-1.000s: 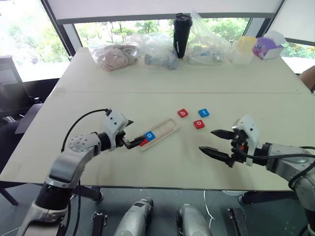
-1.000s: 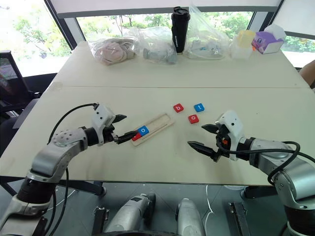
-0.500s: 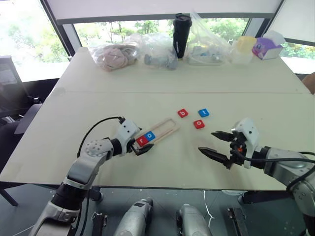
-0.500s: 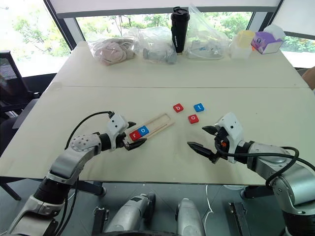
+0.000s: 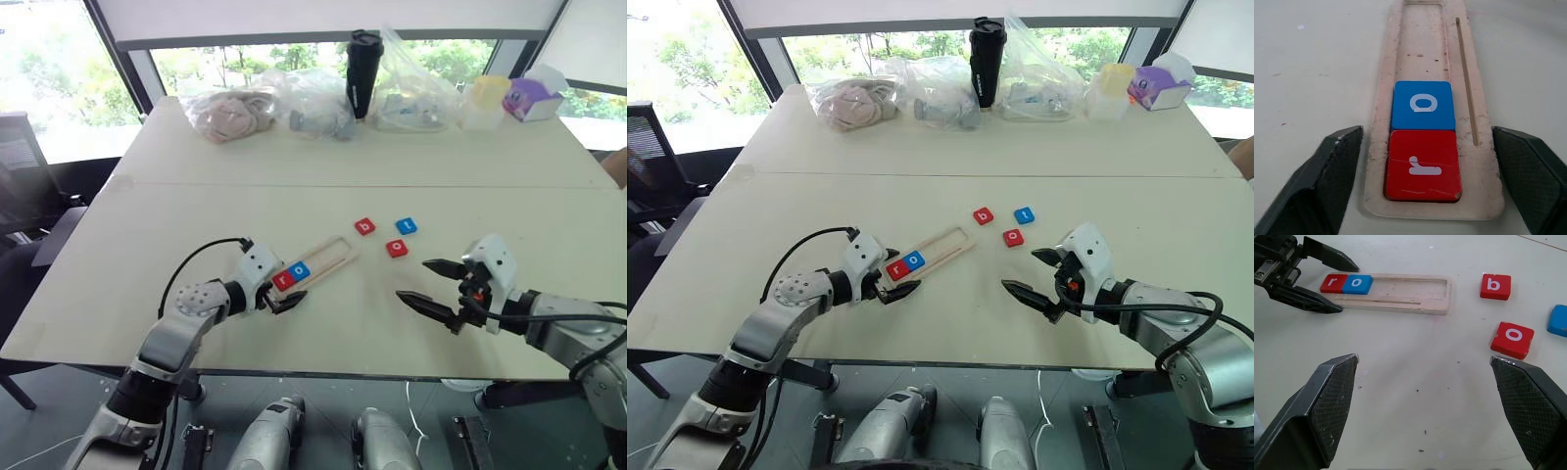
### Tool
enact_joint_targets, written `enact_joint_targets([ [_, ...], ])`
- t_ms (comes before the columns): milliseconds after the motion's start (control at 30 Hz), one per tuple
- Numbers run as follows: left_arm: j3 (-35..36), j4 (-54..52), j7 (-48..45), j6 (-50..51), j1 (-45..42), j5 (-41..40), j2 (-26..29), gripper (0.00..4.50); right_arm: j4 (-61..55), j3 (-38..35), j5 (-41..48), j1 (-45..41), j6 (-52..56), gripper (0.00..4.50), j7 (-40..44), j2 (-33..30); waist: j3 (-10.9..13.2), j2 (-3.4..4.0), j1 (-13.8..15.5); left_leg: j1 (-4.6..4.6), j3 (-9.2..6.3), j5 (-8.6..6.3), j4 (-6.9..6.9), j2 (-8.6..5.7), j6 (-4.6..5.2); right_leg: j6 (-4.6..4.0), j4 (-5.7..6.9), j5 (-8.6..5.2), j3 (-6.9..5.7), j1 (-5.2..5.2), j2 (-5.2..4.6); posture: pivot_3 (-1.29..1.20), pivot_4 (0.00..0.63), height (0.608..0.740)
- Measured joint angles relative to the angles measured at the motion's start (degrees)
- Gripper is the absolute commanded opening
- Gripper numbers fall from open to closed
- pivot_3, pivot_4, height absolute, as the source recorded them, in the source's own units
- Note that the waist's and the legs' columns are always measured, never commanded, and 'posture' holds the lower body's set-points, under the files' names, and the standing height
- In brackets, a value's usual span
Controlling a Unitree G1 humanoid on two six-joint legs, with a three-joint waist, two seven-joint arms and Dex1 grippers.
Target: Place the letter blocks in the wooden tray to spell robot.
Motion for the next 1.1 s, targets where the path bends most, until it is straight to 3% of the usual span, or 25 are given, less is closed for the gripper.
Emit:
enact_joint_targets([
  [367,0.1,2.3,-2.4,-2.5,-1.5,0.0,1.9,3.17,0.1,0.1,-0.4,-0.1,-0.4,4.50,-0.5,0.1,0.0,-0.01,-0.1,0.00,0.00,0.00,0.00,0.00,0.00,0.00,0.02,0.00,0.00,0.00,0.01,0.00,0.150,0.740],
  [500,-0.2,13.5,-14.4,-18.1,-8.1,1.9,10.6,3.17,1.4,0.5,-1.2,-0.4,-0.7,4.50,-0.6,0.5,0.0,-0.06,-0.1,-0.03,-0.01,0.00,-0.04,0.05,-0.02,-0.17,0.04,-0.08,-0.03,-0.13,0.05,0.00,0.150,0.740],
  [567,-0.3,20.4,-22.3,-25.8,-13.0,2.1,12.4,3.17,2.5,1.2,-1.6,-0.8,-1.3,4.50,-0.6,0.7,0.0,-0.04,0.1,-0.04,-0.01,0.00,-0.03,0.03,-0.02,-0.17,-0.01,-0.08,-0.03,-0.12,0.02,0.00,0.150,0.740],
  [767,-2.5,39.9,-38.1,-38.5,-27.3,1.7,4.4,3.17,3.3,2.4,-2.2,-2.0,-2.3,4.50,-1.3,1.9,0.0,-0.09,0.7,-0.21,0.00,0.04,0.07,-0.12,0.17,0.33,-0.19,0.19,-0.05,-0.09,-0.08,0.00,0.150,0.740],
  [967,-4.1,54.2,-42.8,-46.2,-32.3,4.6,-0.8,3.17,2.0,2.2,-2.3,0.9,-2.2,4.50,-2.9,2.7,0.1,-0.13,-0.4,-0.45,-0.02,0.06,0.13,-0.12,0.21,0.39,0.06,0.23,-0.07,-0.18,-0.06,0.00,0.150,0.740],
  [1100,-4.6,62.7,-40.7,-50.0,-34.9,7.7,-4.2,3.17,0.8,1.6,-2.1,2.1,-1.9,4.50,-4.0,2.8,0.1,-0.14,-0.5,-0.45,-0.13,0.05,0.49,-0.11,0.22,0.42,0.15,0.24,-0.18,-0.05,-0.03,0.00,0.150,0.740],
])
